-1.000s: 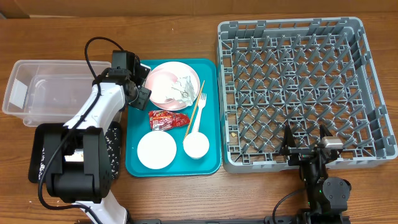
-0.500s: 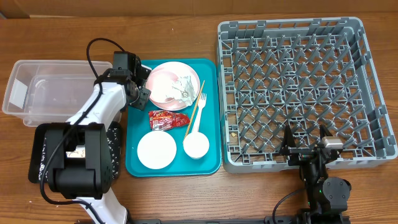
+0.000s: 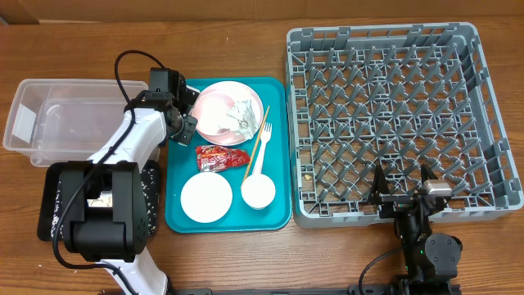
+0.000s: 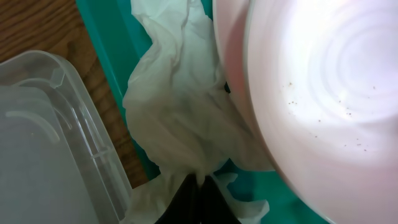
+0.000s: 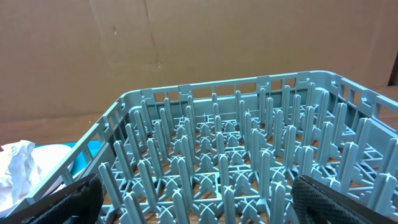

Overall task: Sort waste into correct bins and load items into the dishwasher
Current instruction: 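Lower the left gripper onto the white tissue and close on it, then lift the tissue with the left gripper and carry it over the clear bin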

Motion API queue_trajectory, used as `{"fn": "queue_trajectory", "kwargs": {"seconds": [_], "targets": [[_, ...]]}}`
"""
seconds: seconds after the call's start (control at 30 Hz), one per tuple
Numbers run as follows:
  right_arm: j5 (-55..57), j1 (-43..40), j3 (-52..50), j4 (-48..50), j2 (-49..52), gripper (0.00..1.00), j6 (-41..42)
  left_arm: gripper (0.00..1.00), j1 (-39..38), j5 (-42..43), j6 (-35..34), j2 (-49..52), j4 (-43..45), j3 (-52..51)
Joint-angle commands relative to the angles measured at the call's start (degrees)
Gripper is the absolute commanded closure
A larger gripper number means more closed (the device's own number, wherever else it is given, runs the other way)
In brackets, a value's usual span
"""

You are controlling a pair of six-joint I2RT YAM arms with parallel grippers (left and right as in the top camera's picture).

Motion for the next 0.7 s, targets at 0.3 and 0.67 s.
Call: {"fn": "queue_trajectory", "kwargs": {"seconds": [0.3,0.67], "targets": [[0.5,0.2,-0.6,0.3,-0.6,0.00,-0.2,0.96,-0.1,0.9,-3.4,-1.6,-4.6,3.5],[0.5,0.2,-0.6,0.3,-0.6,0.00,-0.2,0.96,-0.1,2.9,-12.5,-13.9,-10.3,5.5]]}}
